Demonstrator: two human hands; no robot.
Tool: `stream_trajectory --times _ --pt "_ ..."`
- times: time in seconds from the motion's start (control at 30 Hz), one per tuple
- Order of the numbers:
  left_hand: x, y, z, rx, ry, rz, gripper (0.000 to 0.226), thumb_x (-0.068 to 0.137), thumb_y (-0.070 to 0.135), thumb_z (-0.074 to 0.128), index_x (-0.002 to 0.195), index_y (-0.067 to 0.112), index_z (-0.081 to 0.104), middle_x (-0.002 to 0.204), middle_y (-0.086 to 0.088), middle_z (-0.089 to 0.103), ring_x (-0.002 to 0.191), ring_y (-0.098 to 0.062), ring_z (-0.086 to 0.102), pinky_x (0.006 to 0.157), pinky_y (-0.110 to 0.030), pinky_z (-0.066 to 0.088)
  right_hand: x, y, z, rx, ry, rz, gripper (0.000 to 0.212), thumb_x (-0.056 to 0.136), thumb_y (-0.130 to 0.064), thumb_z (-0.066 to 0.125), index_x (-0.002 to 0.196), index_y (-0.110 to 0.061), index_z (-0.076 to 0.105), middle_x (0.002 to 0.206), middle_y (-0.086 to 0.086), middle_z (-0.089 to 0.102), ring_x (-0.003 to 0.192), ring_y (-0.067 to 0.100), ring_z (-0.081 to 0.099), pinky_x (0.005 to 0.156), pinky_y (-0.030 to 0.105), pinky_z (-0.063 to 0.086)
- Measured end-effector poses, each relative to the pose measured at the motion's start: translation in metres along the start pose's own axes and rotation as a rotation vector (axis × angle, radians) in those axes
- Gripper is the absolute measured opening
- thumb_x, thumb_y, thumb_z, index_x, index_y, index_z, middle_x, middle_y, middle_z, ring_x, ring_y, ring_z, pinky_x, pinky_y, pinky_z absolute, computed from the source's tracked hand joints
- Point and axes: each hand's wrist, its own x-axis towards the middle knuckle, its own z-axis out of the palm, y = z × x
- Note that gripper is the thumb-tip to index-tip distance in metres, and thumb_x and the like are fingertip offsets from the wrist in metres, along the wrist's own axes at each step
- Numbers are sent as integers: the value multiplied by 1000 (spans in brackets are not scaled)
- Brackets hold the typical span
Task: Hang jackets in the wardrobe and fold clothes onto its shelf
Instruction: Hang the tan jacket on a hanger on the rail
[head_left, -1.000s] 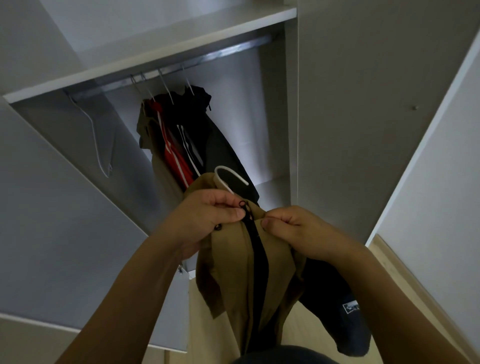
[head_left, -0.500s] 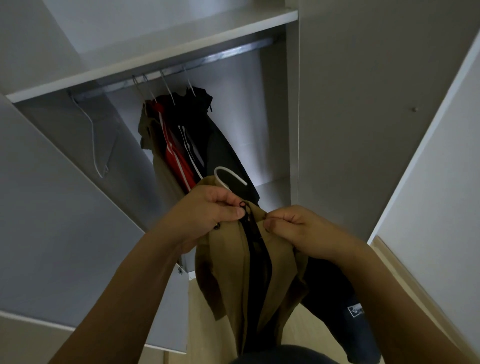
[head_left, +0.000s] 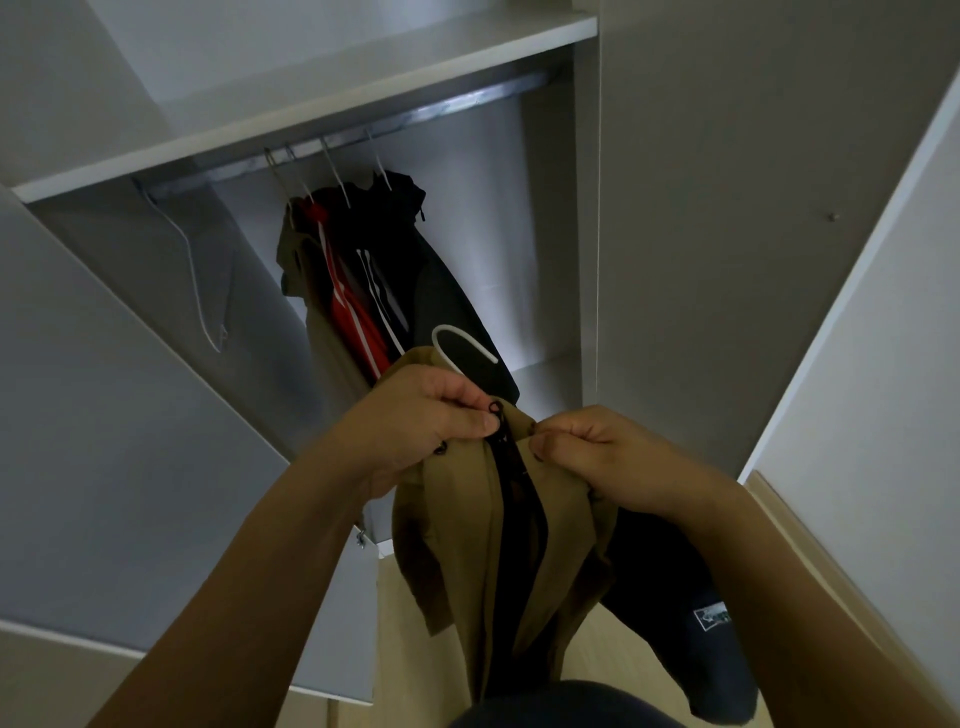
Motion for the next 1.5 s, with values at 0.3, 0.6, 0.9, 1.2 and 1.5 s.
stream_trajectory --times 0.3,0.6,0.9,1.2,1.5 --pt "4 5 1 20 -42 24 16 82 8 71 75 22 73 77 4 73 77 -11 68 72 -25 50 6 0 -3 -12 2 0 34 100 -21 45 89 3 66 82 21 60 71 18 57 68 28 44" --pt "9 7 2 29 -61 31 10 82 8 71 81 18 73 78 3 74 72 -7 70 62 -15 51 9 2 -7 -4 -9 11 34 99 -21 48 83 6 62 67 10 53 58 11 49 59 25 39" --pt "9 0 15 -112 -26 -20 6 82 13 71 77 15 70 73 3 70 71 -11 67 61 -20 50 14 6 -6 -25 13 13 40 99 -24 47 62 -27 64 57 -6 52 56 9 50 61 30 40" --pt "1 -9 5 -151 -81 39 24 86 1 60 84 21 72 94 2 70 91 -17 65 78 -27 50 14 12 -1 -75 129 6 42 100 -34 42 64 -45 62 61 -16 57 63 4 52 66 30 39" --pt "8 -34 19 -131 134 262 20 89 11 64 93 29 69 96 17 70 90 0 65 74 -14 52 19 10 1 0 128 -18 45 102 -32 41 65 -45 63 60 -17 57 58 -4 51 65 25 37"
